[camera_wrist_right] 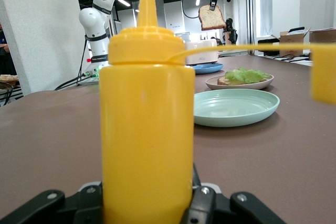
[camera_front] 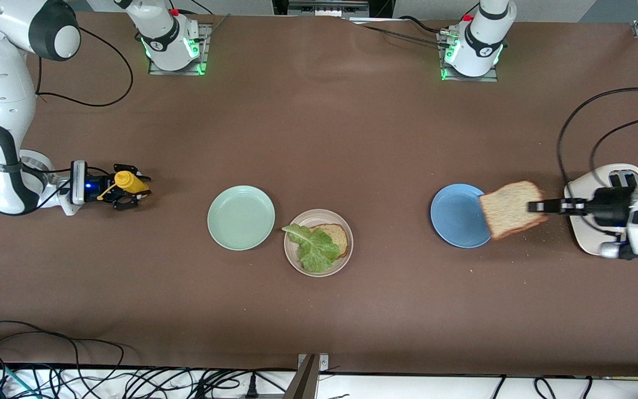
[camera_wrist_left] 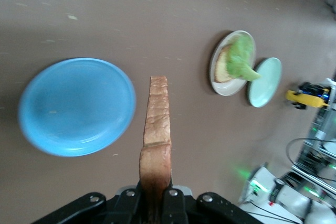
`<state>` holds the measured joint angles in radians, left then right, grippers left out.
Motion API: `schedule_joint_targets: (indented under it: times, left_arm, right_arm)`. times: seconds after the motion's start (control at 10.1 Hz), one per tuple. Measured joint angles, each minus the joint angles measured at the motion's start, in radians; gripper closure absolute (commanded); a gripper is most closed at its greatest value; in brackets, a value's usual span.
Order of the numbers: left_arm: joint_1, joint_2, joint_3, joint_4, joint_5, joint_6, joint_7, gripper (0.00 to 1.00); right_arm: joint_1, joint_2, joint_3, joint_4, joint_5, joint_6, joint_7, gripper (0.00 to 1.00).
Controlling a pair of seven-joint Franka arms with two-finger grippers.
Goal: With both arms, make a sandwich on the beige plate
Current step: 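Carry the bread slice with the left gripper over the beige plate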
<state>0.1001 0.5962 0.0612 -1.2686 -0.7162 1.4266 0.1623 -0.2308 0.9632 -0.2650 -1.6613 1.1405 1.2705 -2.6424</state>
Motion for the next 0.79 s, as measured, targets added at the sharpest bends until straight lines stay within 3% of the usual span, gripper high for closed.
schedule_joint_targets:
  times: [0.2,0.5,0.79]
  left_arm:
    - [-0.072,0.063,-0.004,0.0,-0.168,0.061,0.002,1.0]
    - [-0.263,0.111,-0.008,-0.003,-0.312,0.356,-0.051,1.0]
    - [-0.383,0.182,-0.007,-0.01,-0.457,0.59,-0.062,1.0]
  right_arm:
    - [0.0,0.001,0.0,0.002,0.0,0.001,0.0,0.19]
    - [-0.003,0.001,0.0,0.006,0.001,0.001,0.0,0.19]
    - [-0.03,0.001,-0.006,0.045,-0.013,0.002,0.001,0.18]
